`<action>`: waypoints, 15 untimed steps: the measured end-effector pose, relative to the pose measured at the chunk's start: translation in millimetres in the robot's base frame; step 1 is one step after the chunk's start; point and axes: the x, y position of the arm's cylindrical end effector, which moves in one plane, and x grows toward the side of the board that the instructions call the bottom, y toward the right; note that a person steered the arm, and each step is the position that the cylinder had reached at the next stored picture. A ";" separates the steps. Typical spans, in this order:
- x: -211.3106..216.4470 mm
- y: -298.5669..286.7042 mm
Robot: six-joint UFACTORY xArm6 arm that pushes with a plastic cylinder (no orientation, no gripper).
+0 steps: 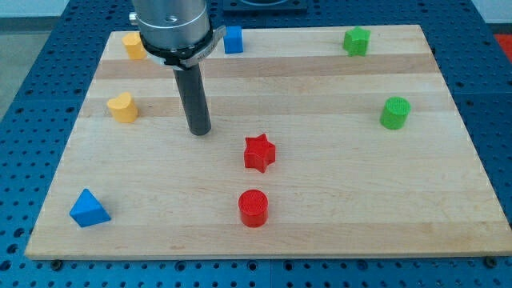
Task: Move the red star towards the bottom right corner of the board
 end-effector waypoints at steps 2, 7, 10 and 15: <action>9.0 -3.6; 46.1 59.6; 35.9 156.0; 60.3 163.9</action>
